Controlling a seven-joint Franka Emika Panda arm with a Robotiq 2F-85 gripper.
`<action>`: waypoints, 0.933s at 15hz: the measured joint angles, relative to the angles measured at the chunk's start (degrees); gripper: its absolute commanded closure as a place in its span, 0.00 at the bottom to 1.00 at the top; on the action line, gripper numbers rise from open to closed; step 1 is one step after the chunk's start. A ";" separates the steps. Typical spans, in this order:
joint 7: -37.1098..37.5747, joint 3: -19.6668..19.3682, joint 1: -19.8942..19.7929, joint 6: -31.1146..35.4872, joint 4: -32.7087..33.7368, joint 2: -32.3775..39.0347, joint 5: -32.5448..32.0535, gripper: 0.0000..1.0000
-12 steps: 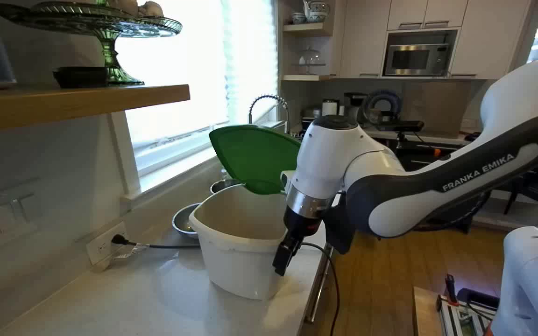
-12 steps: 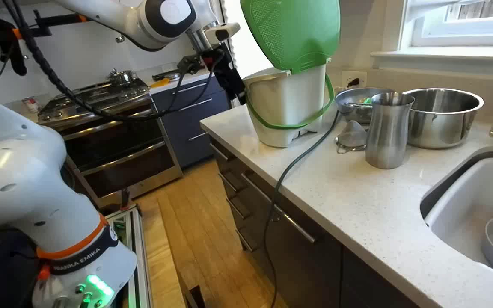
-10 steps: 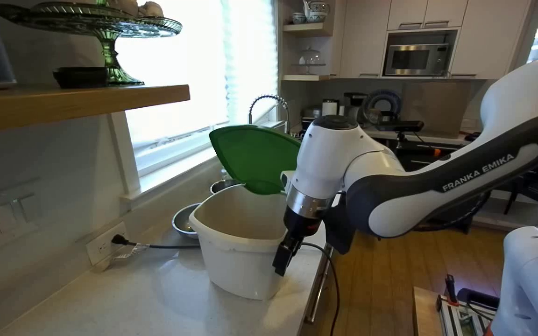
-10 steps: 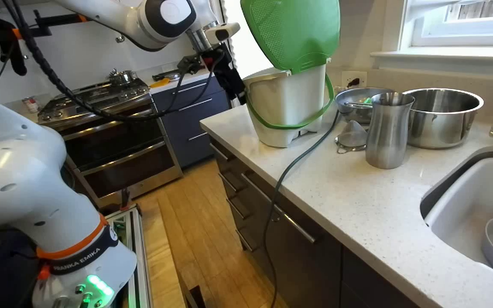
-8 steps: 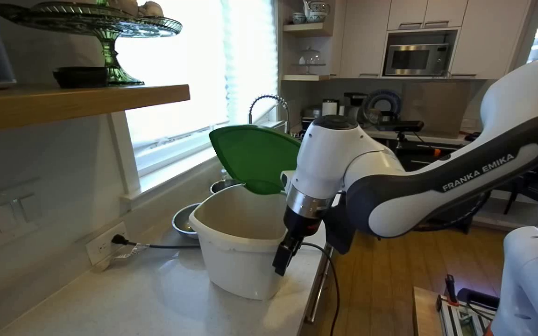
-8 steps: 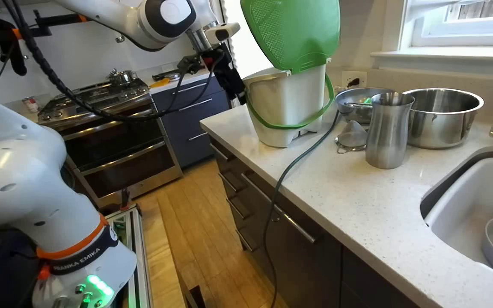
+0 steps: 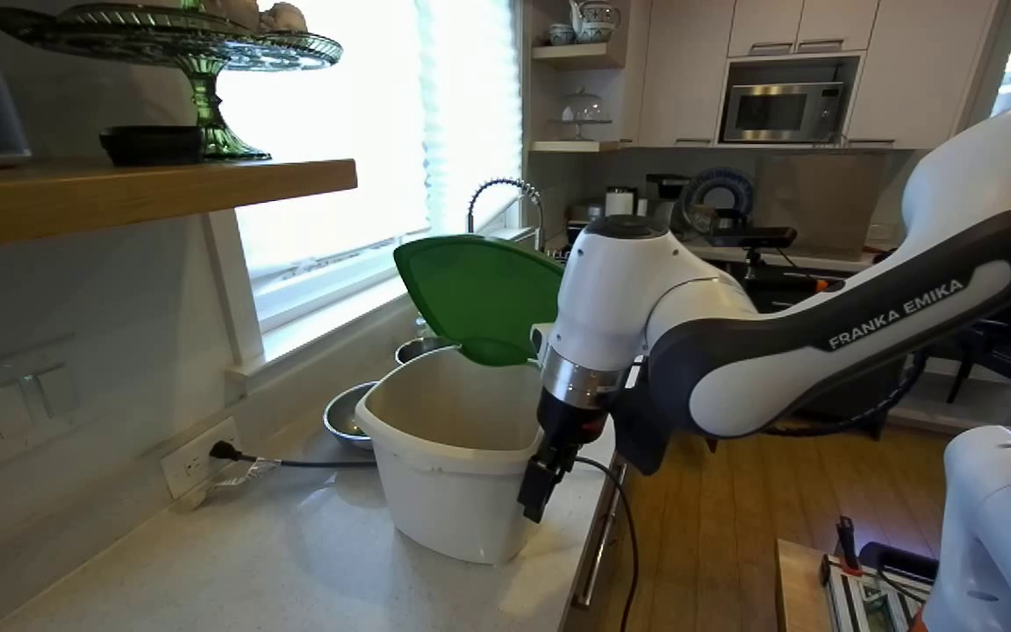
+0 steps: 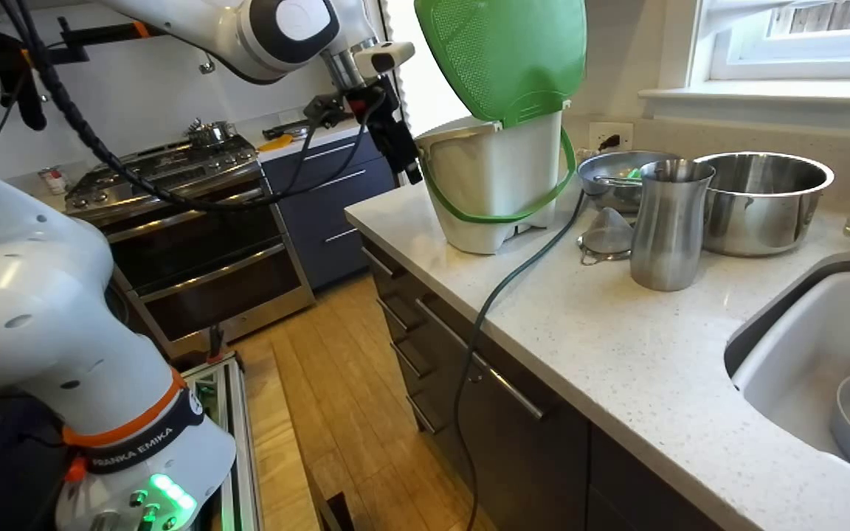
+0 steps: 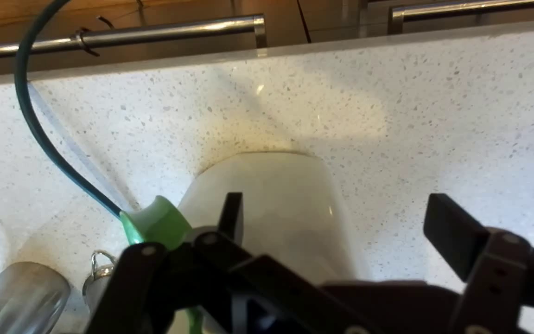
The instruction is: Close the bin
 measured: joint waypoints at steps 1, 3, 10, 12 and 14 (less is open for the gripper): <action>0.07 -0.29 0.24 -1.66 0.16 -0.18 0.33 0.00; 0.63 -0.53 0.33 -5.20 0.83 -0.67 0.29 0.00; 3.94 -0.62 0.01 -14.30 4.37 -5.63 -1.97 0.00; 3.93 -0.70 -0.12 -14.65 5.31 -7.83 -3.15 0.00; 3.39 -0.98 -0.18 -14.55 6.38 -10.03 -4.63 0.00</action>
